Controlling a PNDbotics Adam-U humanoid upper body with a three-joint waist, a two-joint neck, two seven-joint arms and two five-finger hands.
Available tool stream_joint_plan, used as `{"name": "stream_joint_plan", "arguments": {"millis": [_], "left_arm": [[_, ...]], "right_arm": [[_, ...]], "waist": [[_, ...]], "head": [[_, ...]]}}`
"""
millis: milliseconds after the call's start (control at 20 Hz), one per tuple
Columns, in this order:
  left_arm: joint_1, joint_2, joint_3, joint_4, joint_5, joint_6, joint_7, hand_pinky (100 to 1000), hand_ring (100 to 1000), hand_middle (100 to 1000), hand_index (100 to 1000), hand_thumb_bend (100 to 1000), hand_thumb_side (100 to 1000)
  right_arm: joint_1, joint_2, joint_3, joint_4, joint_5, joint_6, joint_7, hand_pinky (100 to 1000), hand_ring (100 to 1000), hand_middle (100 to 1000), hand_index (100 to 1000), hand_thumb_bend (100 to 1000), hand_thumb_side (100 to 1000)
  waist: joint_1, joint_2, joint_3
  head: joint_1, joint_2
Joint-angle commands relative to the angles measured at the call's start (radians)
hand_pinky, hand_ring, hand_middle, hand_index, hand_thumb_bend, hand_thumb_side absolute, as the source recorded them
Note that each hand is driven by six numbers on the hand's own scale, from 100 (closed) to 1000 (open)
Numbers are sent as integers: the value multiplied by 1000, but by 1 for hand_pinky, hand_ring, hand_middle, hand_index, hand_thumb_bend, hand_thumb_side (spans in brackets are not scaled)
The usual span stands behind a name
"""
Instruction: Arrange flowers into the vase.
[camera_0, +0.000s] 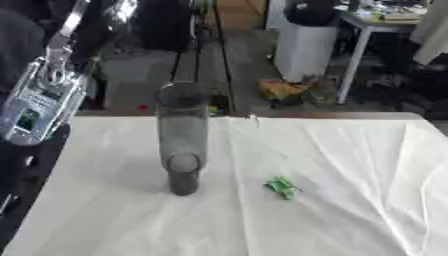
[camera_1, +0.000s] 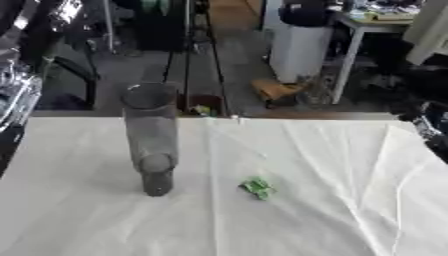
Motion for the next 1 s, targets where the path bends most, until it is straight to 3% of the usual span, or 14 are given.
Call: {"name": "stream_joint_plan", "arguments": {"millis": [50, 200, 300, 350, 400, 750, 1000], "left_arm": [[-40, -5, 29, -13, 108, -5, 59, 100, 100, 100, 221, 418, 687], [-45, -9, 37, -23, 192, -14, 99, 100, 100, 100, 222, 429, 684], [-46, -17, 49, -35, 253, -41, 132, 100, 100, 100, 225, 517, 652], [-45, -16, 50, -40, 283, -58, 147, 100, 100, 100, 225, 517, 652], [-45, -16, 52, -46, 308, -78, 160, 100, 100, 100, 227, 590, 633], [-39, -14, 53, -67, 386, -231, 198, 100, 100, 100, 229, 577, 672], [-36, -14, 44, -49, 386, -274, 192, 100, 100, 100, 221, 556, 682]], "right_arm": [[-20, -18, -1, -22, -12, -1, 5, 792, 798, 657, 761, 100, 843], [-21, -16, -1, -25, -13, 2, 6, 792, 799, 657, 761, 100, 843], [-20, -15, -2, -26, -14, 3, 7, 792, 799, 657, 761, 100, 845], [-20, -14, -2, -27, -14, 3, 7, 792, 799, 657, 761, 100, 845], [-19, -14, -3, -28, -14, 4, 8, 792, 799, 657, 761, 100, 846], [-17, -12, -5, -33, -17, 7, 9, 793, 800, 656, 761, 100, 848], [-15, -11, -7, -35, -18, 9, 9, 793, 800, 656, 761, 100, 850]], "waist": [[2, -9, -6], [2, -9, -11], [3, -9, -14], [3, -9, -16], [4, -9, -17], [6, -8, -22], [6, -8, -23]], "head": [[4, -11], [5, -12], [4, -14], [4, -14], [3, -15], [1, -18], [0, -18]]}}
